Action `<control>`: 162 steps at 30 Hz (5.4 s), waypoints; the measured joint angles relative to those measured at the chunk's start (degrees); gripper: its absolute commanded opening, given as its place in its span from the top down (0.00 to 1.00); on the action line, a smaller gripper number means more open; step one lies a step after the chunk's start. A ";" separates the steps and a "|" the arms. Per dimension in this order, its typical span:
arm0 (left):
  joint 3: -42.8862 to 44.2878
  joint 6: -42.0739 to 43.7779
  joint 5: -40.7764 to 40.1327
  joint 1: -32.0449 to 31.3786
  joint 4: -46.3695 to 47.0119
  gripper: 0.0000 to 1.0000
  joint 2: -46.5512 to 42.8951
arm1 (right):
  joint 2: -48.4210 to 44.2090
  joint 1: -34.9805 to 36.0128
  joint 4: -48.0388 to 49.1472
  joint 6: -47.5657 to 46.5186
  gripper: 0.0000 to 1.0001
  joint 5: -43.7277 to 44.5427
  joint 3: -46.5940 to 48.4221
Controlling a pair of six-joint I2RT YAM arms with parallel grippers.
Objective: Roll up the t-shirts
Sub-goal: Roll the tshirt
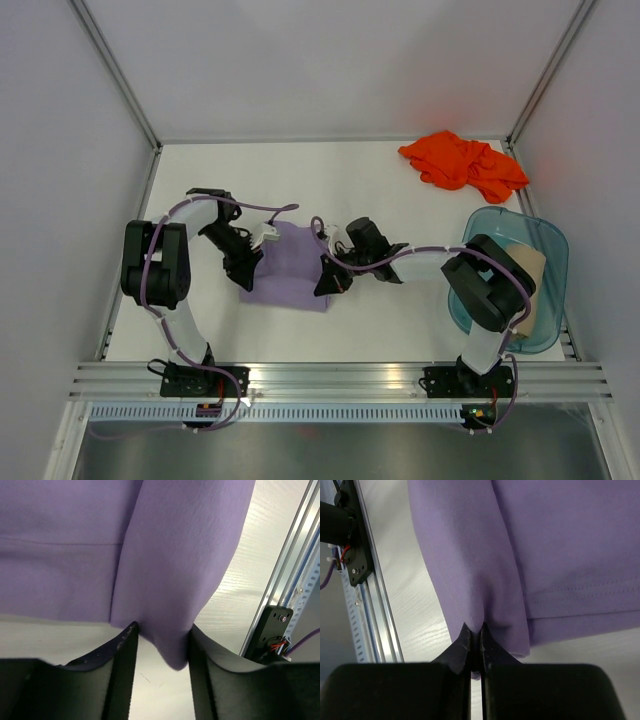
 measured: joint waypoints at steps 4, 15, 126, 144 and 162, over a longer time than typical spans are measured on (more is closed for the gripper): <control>0.02 -0.72 0.42 0.00 0.07 0.41 0.00 | -0.66 -3.39 0.83 2.64 1.00 -2.40 -3.41; -2.43 -8.31 6.78 -0.79 3.50 0.67 -0.13 | -0.66 -5.14 -0.02 3.74 1.00 -3.89 -4.31; -34.05 -10.84 -10.91 -19.54 36.09 0.79 -34.77 | -19.71 23.45 1.36 -39.32 0.34 45.44 -19.65; -21.77 -4.11 2.23 -11.17 7.89 0.79 -30.75 | -17.40 14.29 -27.76 -34.10 1.00 16.79 0.92; -12.55 -4.20 9.25 -3.45 -1.14 0.35 -16.59 | 0.83 2.34 -37.33 -30.18 1.00 -9.53 9.68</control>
